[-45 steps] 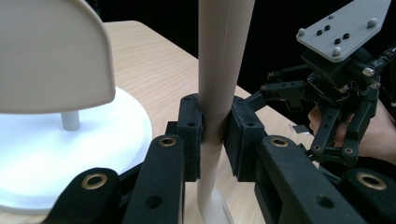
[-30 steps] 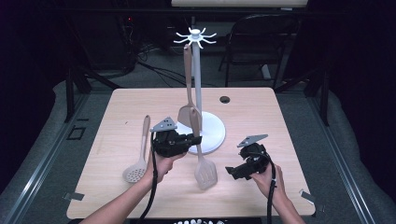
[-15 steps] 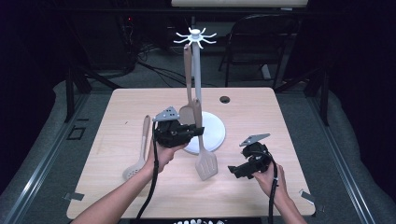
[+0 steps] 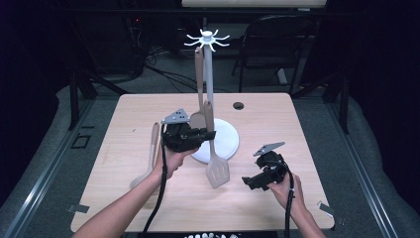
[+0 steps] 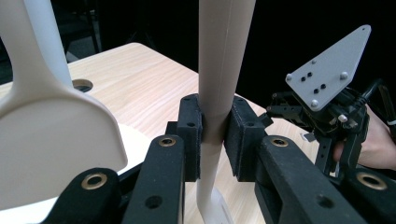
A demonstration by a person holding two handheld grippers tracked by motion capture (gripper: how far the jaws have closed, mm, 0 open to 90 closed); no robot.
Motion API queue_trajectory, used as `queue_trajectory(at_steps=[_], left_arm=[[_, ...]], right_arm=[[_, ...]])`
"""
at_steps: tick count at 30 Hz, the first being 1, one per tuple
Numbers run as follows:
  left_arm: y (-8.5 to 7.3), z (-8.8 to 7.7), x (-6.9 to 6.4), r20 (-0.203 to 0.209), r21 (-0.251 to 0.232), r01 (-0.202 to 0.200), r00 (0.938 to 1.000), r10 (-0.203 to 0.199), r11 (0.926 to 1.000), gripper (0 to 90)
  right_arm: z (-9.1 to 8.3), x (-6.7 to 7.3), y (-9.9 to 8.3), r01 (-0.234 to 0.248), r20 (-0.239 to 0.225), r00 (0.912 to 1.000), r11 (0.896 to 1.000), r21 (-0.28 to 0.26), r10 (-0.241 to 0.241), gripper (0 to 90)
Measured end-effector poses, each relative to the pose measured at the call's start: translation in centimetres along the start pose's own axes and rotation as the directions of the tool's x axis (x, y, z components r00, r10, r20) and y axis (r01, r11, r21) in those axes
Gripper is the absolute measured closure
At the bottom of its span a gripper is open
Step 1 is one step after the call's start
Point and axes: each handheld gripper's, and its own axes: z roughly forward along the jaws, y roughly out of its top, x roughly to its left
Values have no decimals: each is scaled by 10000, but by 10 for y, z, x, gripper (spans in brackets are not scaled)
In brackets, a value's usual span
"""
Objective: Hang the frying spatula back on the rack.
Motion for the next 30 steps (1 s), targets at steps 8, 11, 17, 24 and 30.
queue_trajectory(at_steps=[8,11,17,24,30], left_arm=[[13,3,-2,73,-33,-149,9999,149,9999,774],[19,6,-2,92,10,-262,9996,262,9997,774],[33,9,-2,110,-55,-423,9990,424,9991,774],[47,12,1,129,-64,-534,9985,535,9986,774],[58,12,6,155,-72,-618,9980,619,9981,773]], right_arm=[[0,0,-1,99,61,9999,9999,-15,-99,18],[-1,0,-1,124,39,9999,9999,-19,-124,18],[0,0,0,127,50,9999,9999,27,-127,19],[-1,1,0,101,8,9999,9999,-6,-101,19],[0,1,0,133,4,9999,9999,26,-133,20]])
